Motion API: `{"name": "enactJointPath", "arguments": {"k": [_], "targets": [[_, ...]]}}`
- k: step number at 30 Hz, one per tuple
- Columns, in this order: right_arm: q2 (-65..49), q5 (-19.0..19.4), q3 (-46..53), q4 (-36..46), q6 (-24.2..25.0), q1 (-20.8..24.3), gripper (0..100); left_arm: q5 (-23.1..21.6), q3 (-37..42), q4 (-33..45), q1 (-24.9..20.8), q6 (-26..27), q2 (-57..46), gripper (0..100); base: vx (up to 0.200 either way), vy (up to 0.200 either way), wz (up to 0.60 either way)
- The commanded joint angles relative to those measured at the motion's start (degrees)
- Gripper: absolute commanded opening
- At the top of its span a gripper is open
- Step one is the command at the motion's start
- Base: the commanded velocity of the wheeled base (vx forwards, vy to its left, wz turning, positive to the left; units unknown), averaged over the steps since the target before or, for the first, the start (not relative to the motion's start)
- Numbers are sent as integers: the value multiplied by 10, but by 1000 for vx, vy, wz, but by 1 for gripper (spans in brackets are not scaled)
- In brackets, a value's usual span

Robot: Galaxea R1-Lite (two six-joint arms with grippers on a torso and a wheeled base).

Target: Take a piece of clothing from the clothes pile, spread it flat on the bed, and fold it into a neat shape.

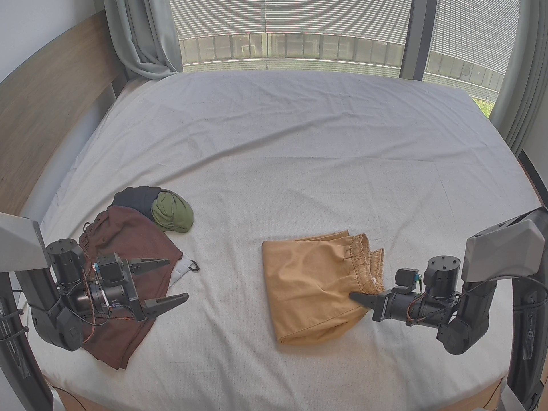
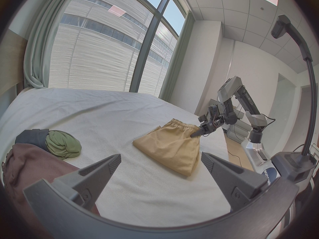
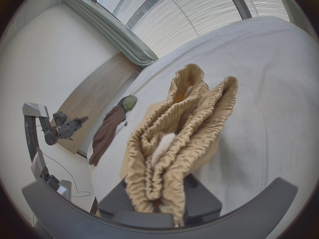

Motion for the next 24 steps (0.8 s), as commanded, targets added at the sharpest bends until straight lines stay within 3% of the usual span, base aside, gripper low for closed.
{"name": "enactJointPath", "arguments": {"k": [1,24], "targets": [[-55,1,3,0,13,18,0,0,3,0,-1,0,-1,100,0,0,0],[-91,-12,-66,2,43,45,0,0,15,1,-9,0,-5,100,0,0,0]]}}
